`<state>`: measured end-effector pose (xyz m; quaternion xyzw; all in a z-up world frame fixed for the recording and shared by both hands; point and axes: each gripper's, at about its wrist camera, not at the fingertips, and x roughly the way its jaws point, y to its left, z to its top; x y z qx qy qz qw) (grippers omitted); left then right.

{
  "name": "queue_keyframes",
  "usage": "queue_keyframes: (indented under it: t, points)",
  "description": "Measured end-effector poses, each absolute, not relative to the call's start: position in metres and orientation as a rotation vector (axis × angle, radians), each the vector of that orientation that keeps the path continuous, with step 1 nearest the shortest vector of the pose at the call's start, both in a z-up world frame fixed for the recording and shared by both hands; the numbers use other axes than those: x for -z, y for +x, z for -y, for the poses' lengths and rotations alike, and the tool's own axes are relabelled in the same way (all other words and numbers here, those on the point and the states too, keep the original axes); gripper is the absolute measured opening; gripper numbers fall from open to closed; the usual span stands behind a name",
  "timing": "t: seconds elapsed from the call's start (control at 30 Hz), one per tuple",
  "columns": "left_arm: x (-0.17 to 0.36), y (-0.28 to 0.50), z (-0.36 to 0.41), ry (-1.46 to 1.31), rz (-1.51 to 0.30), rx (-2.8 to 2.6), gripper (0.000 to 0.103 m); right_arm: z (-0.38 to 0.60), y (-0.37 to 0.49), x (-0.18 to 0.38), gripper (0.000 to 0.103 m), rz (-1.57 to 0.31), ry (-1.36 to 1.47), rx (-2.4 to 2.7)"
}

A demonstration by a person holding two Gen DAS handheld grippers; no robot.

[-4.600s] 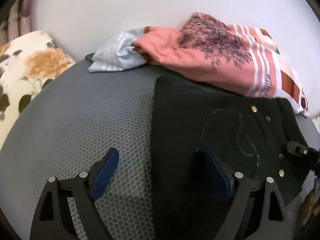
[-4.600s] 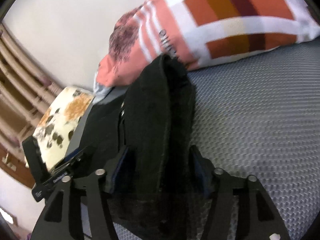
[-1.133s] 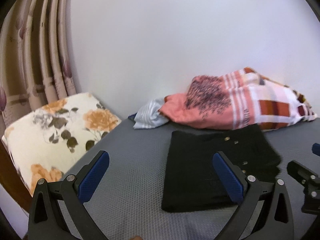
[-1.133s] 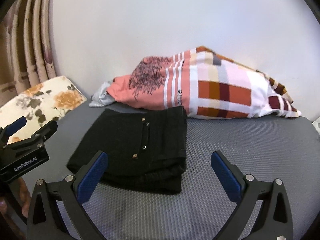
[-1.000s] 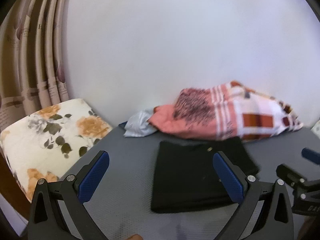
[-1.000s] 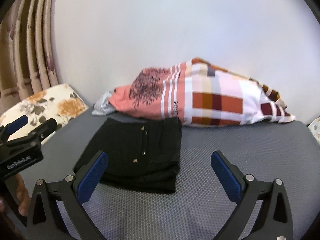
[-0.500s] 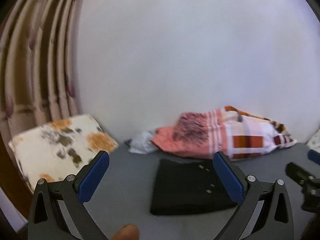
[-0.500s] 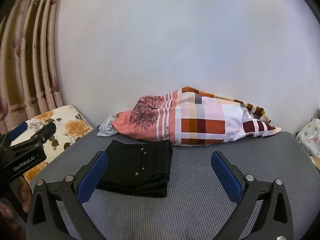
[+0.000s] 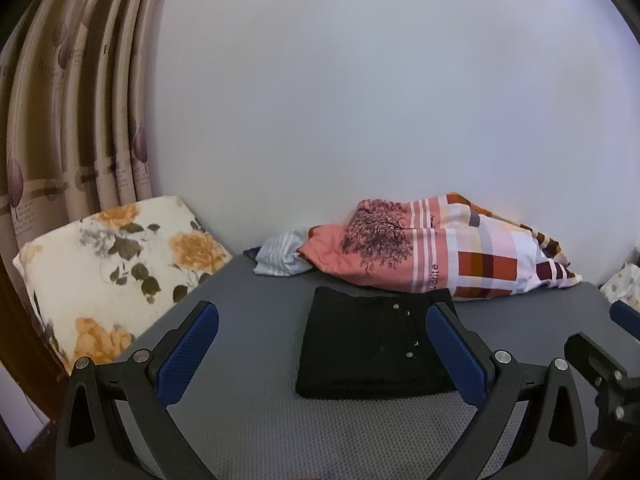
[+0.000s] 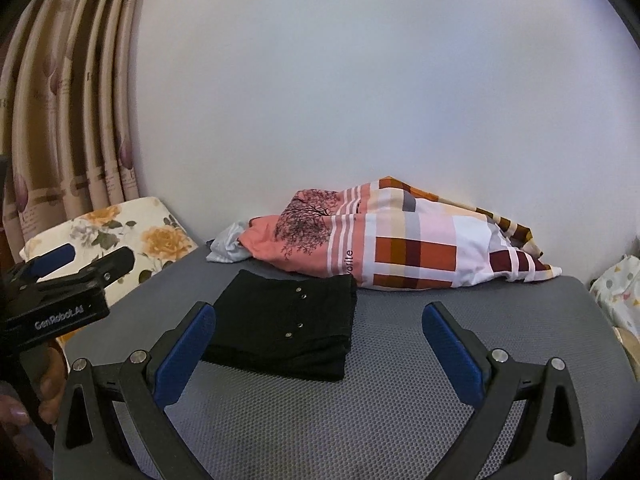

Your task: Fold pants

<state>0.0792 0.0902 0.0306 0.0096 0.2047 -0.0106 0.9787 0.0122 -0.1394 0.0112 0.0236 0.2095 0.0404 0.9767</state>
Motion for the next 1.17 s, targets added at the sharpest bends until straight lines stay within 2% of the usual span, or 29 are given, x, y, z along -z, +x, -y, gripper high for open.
queue_keyframes:
  t: [0.83,1.17]
  points:
    - [-0.01,0.089,-0.085,0.041,-0.483,0.048,0.103,0.129,0.011,-0.007,0.103,-0.459,0.042,-0.087]
    - [-0.007,0.081,-0.077,0.072,-0.442,0.068,0.103,0.129,0.017,0.0,0.103,-0.475,0.036,-0.097]
